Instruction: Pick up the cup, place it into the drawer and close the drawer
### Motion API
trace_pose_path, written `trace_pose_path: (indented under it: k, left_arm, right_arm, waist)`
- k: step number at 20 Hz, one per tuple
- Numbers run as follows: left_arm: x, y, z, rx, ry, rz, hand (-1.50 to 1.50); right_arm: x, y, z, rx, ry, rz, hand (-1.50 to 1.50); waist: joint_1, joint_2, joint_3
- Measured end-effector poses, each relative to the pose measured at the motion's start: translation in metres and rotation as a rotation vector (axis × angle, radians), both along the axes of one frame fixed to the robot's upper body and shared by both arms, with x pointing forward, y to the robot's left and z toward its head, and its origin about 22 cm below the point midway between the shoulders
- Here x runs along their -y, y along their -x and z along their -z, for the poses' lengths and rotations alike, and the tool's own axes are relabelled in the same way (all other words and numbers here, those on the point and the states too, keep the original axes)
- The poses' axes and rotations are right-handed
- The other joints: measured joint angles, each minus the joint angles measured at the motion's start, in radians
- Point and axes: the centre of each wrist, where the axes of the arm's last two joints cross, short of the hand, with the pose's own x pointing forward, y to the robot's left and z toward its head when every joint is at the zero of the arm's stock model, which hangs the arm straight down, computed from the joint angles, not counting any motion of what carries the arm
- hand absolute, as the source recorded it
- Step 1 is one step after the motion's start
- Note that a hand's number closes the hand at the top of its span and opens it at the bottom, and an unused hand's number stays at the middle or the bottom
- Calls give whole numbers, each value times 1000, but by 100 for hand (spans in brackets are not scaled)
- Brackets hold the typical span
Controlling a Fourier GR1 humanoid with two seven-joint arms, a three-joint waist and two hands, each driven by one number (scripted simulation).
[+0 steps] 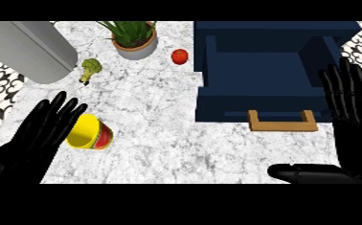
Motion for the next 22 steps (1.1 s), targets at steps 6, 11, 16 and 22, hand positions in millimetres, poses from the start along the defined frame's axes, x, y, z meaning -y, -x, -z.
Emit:
trace_pose_path:
  k: [6, 11, 16, 22]
  left_arm:
    - [-50, 6, 18, -113, 57, 77, -150]
    - [-81, -3, 40, -157, 51, 48, -150]
    - [-106, -20, 59, -191, 13, -28, -150]
    - [-125, -30, 93, -225, -46, -107, -150]
  right_arm:
    - [0, -4, -1, -20, 39, -21, -150]
    - [4, -11, 1, -21, 41, -30, -150]
    - [8, -19, 9, -17, 46, -33, -150]
    - [11, -21, 3, -22, 55, -36, -150]
  waist:
    - [-1, -1, -1]
    - [-4, -1, -1]
    - [-8, -1, 0]
    - [-9, 0, -1]
